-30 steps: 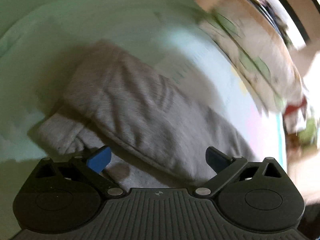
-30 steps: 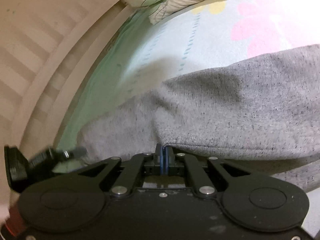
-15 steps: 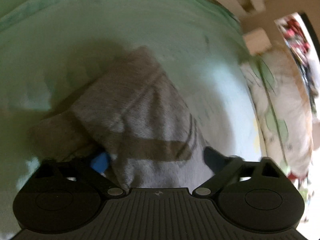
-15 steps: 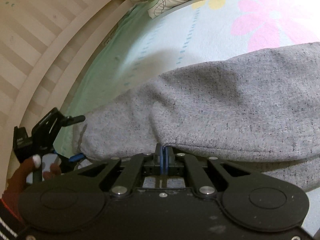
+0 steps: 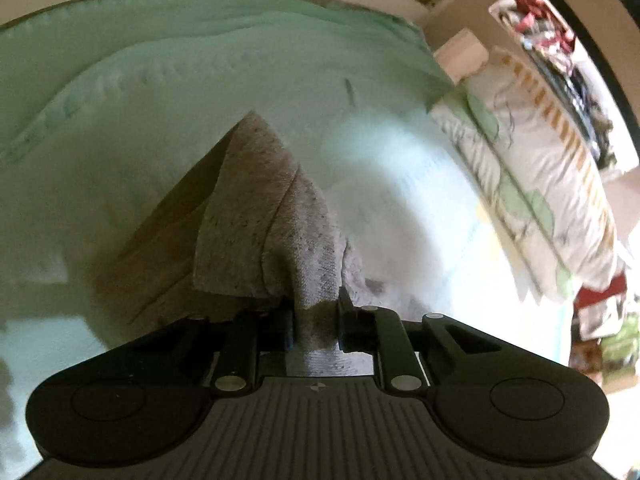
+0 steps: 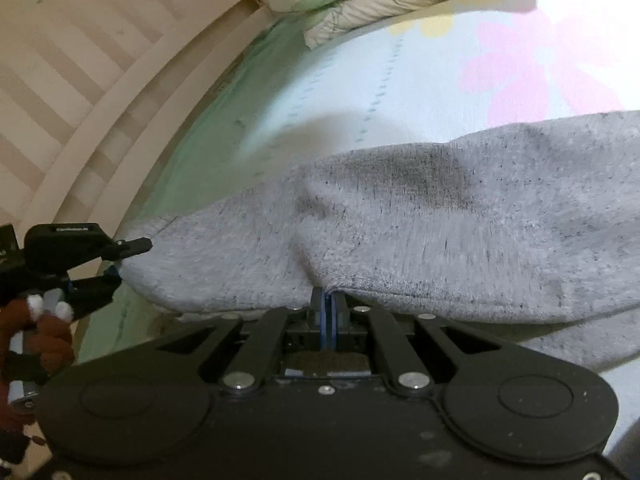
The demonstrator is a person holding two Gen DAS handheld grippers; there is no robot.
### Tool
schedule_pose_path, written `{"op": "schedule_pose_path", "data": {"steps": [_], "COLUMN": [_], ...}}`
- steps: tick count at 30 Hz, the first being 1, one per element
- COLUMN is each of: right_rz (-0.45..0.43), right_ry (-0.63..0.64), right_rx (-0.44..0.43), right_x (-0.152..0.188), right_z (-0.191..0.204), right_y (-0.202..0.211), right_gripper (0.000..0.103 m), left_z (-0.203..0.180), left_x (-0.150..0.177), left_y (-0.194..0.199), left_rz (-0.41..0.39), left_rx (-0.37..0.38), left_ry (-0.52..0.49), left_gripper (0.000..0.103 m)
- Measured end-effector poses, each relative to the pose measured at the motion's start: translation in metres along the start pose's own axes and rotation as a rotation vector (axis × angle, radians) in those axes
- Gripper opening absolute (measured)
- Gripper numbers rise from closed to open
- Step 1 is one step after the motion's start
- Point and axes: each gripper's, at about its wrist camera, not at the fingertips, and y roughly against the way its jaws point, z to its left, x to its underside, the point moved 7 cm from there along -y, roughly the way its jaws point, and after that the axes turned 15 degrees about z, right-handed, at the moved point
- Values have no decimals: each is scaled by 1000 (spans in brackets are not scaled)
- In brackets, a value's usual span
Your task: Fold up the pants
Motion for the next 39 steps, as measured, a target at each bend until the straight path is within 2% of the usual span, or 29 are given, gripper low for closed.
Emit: {"op": "schedule_pose_path", "data": {"steps": [6, 9, 11, 13, 15, 18, 21, 23, 27, 30, 32, 34, 36, 39], "right_rz": [106, 164, 184, 201, 208, 183, 117, 55, -84, -159, -177, -152, -137, -121], "right_ry": [9, 0, 2, -15, -19, -1, -52, -113, -254, -355, -414, -477, -514, -499], "right_rx": [37, 68, 83, 70, 53, 66, 99, 141, 255, 353, 384, 381, 347, 297], "right_x": [29, 38, 38, 35, 34, 31, 23, 14, 3, 4, 7, 12, 11, 9], "right_z": [-8, -15, -17, -18, -17, -25, -51, -79, -150, -207, -240, -265, -271, -264], "right_y": [-21, -45, -57, -59, -53, -25, 16, 48, 116, 151, 161, 159, 151, 140], "right_gripper": [4, 5, 5, 12, 13, 16, 18, 20, 37, 38, 38, 39, 39, 39], "left_z": [40, 49, 41, 38, 38, 41, 46, 49, 48, 44, 43, 42, 41, 40], "left_x": [17, 15, 6, 2, 1, 3, 10, 12, 12, 12, 12, 13, 13, 14], "left_y": [-28, -44, -51, -54, -55, -55, -50, -47, -49, -52, -53, -54, -55, -55], "left_rz": [102, 95, 89, 88, 89, 88, 83, 82, 81, 79, 79, 81, 83, 92], "left_rx": [-72, -108, -117, -127, -132, -122, -124, -133, -153, -172, -180, -185, -195, -206], "left_ry": [45, 35, 25, 17, 22, 43, 46, 45, 52, 54, 55, 60, 59, 51], "left_gripper": [20, 22, 23, 24, 24, 25, 25, 25, 25, 26, 26, 26, 26, 26]}}
